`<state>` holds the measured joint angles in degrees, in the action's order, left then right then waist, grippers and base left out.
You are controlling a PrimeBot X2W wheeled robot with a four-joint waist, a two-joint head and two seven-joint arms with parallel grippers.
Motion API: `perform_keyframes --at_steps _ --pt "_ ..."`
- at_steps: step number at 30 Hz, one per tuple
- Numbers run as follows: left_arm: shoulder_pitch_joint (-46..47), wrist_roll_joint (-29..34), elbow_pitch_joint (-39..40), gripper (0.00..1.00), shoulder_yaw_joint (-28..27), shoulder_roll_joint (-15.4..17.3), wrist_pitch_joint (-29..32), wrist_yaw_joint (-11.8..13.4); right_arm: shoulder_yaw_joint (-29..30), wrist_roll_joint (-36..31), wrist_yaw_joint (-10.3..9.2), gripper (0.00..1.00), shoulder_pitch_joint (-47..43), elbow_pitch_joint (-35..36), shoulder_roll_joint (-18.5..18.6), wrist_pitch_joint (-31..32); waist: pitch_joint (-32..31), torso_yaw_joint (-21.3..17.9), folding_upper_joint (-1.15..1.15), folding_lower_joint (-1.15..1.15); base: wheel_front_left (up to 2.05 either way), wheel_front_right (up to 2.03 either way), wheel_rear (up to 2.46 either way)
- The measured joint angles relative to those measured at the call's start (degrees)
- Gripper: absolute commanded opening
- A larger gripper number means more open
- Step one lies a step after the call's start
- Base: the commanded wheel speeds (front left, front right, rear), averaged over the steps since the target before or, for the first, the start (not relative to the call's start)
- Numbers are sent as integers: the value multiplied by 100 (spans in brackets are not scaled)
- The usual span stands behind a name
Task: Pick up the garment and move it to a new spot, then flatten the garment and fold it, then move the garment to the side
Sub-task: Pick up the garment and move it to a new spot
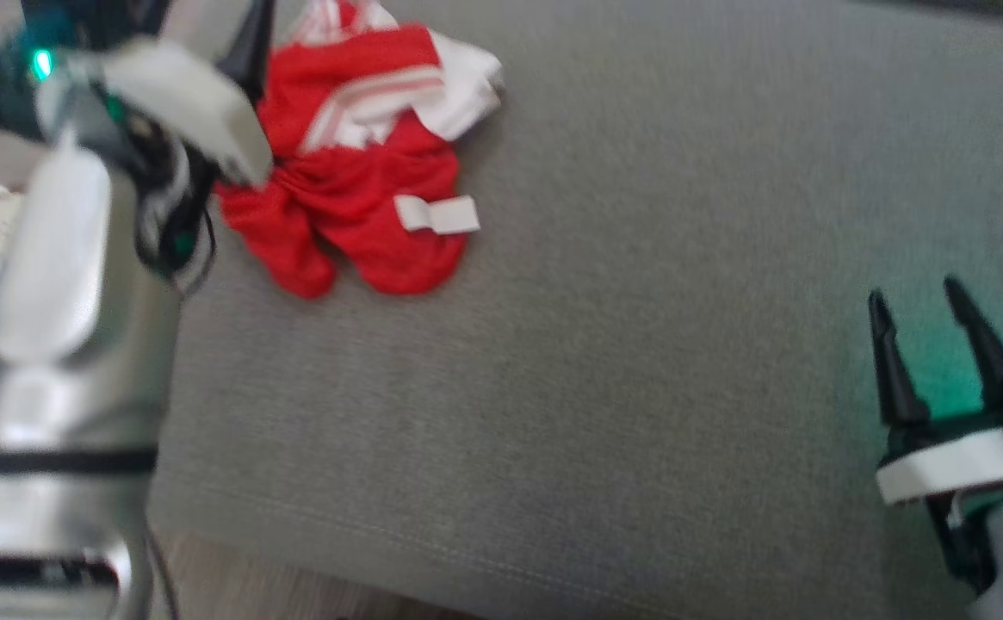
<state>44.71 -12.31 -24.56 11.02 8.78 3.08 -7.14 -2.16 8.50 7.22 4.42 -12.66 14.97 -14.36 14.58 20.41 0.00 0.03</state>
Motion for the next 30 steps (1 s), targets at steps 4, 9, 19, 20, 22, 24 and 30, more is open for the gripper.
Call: perform_keyframes --at_steps 4,9,19,20,22,24,30 --pt "882 -380 -1124 100 182 67 495 -1 -47 1 0 100 293 145 177 0 541 -198 0 0 0 0 0" --pt "1371 -893 -2471 100 436 366 1061 -42 -45 10 0 100 590 386 304 -1 1151 -580 0 -1 0 0 0" --pt "1729 -1483 -3383 100 701 560 843 -42 210 57 1 100 662 936 379 -35 1846 -893 0 -3 0 0 0" --pt "1775 -1516 -3423 100 761 575 843 -42 226 57 1 100 662 962 379 -35 1870 -897 0 -3 0 0 0" --pt "1818 -1592 -3462 0 886 595 835 -43 233 55 1 100 661 973 379 -35 1881 -889 0 -3 0 0 0" --pt "1810 -1752 -3450 0 1098 602 888 -43 233 51 1 100 661 955 375 -35 1853 -884 0 -2 0 0 0" --pt "1571 -2118 -3199 0 1514 876 134 -42 196 53 1 100 680 778 245 -34 1577 -902 0 -2 0 0 0"
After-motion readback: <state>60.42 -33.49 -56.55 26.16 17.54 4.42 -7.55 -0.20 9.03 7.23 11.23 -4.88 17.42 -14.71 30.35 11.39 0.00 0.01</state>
